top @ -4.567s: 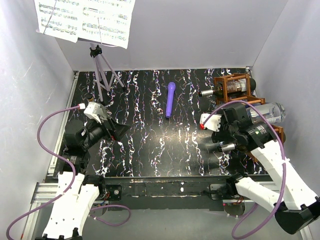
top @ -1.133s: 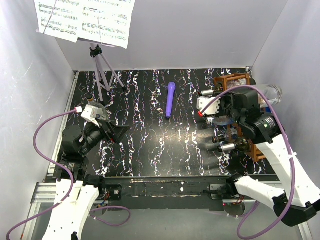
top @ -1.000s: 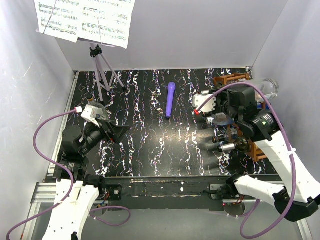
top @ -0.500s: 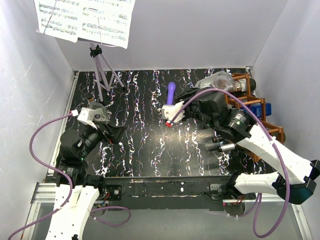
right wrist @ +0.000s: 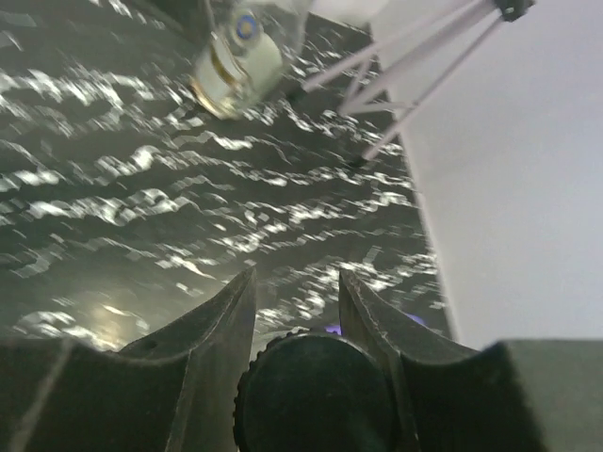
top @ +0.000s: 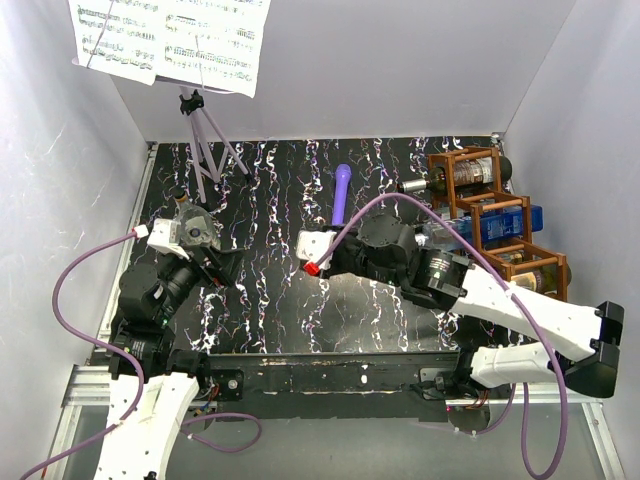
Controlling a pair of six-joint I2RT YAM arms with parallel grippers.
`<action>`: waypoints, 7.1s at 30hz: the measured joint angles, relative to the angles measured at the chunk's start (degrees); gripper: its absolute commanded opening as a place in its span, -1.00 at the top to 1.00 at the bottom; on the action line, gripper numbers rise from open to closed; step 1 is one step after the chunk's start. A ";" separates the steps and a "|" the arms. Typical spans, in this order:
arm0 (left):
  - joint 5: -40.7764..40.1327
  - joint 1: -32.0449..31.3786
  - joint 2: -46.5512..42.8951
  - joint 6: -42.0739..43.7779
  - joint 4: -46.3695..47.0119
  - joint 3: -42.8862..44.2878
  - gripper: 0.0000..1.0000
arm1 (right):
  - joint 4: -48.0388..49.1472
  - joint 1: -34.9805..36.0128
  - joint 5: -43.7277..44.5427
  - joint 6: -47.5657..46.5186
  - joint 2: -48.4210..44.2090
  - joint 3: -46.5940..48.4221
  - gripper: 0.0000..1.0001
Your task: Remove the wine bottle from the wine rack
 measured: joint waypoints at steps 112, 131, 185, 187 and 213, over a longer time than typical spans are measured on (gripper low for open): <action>-36.24 -23.56 47.23 14.01 0.15 27.32 1.00 | 1.66 0.26 17.73 53.75 -31.32 -19.37 -0.70; -28.11 -14.73 60.28 14.91 9.25 31.12 1.00 | -3.19 0.26 18.01 53.37 -33.59 -17.90 -0.68; 9.86 -13.64 3.26 7.48 2.45 1.27 -0.96 | -61.94 0.20 14.67 2.47 -24.46 -4.17 -0.57; 9.77 -13.64 3.32 7.48 2.43 1.27 -0.96 | -63.41 -0.28 13.42 1.11 -25.53 -4.72 -0.57; 8.24 -13.62 -0.68 7.50 2.38 1.27 -0.96 | -58.01 -28.26 -0.48 -14.82 -23.96 -15.21 -0.25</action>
